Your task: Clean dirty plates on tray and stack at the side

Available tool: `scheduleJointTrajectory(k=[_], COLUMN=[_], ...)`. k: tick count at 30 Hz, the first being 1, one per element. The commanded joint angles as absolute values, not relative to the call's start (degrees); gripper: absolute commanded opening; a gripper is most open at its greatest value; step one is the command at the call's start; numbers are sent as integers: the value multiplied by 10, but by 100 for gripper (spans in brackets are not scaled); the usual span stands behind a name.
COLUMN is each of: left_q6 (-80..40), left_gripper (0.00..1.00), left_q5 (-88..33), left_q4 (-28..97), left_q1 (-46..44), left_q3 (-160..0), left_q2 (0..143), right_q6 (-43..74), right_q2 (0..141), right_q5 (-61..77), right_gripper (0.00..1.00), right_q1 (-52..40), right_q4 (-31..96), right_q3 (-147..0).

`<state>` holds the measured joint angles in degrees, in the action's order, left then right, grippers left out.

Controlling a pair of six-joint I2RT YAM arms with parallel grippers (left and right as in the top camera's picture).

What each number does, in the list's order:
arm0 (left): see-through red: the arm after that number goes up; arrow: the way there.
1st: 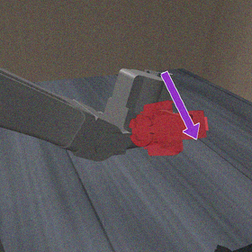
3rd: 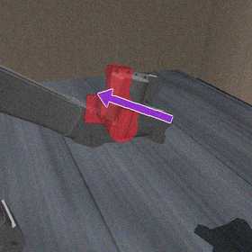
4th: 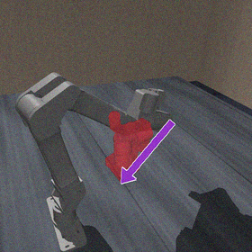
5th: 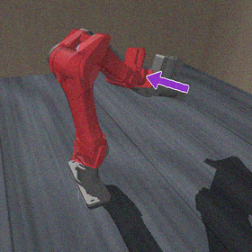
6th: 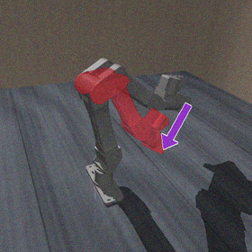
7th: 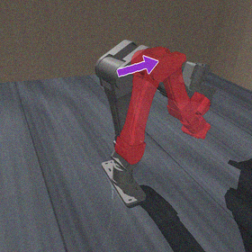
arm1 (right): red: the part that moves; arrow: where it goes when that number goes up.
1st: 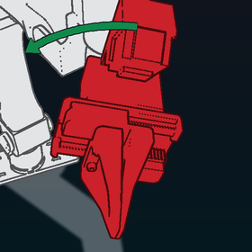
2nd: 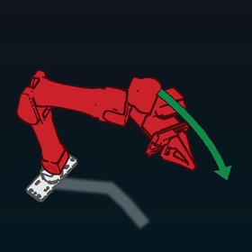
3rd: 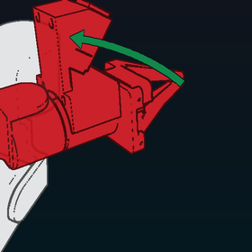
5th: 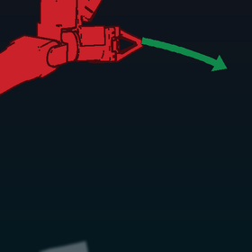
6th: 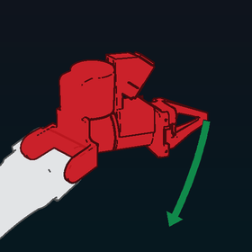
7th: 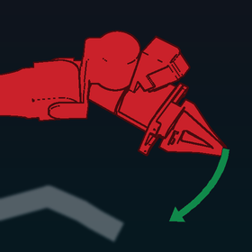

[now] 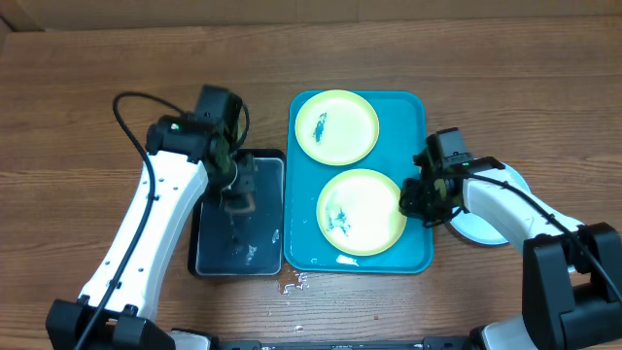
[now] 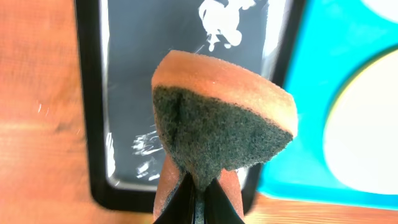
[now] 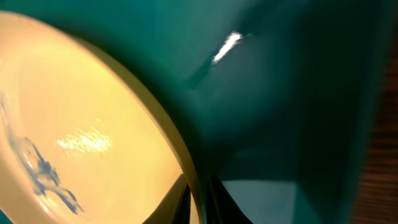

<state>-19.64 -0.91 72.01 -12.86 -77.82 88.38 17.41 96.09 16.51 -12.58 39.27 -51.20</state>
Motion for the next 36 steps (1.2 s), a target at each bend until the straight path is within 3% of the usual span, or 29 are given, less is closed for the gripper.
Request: scheduleJointTrajectory(k=[1,6,14,19,24,33,36], left_q6=[-183,-236,-275,-281,-354,-362,-339], left_gripper=[4,4,4,4,4,4,4], left_q5=[-95,-106,-210,-184,-174,40,45], left_q4=[702,647,515,444,423,474,485], left_q1=[-156,-199,-282,-350,-363,-316,-308], left_q3=[-825,-804,-765,-765,-766,-766,-766], left_q2=[884,896,976,1058,1124,1145,1145], right_q6=[210,288,296,296,296,296,296], right_q2=[975,982,982,982,982,982,982], right_q5=[148,77,77,78,78,91,91], right_gripper=[6,4,4,4,4,4,4], right_q1=[-163,-190,-190,-190,-190,-190,-191], right_q4=[386,391,390,392,394,397,397], right_q3=[-510,-510,-510,-510,-510,-510,-510])
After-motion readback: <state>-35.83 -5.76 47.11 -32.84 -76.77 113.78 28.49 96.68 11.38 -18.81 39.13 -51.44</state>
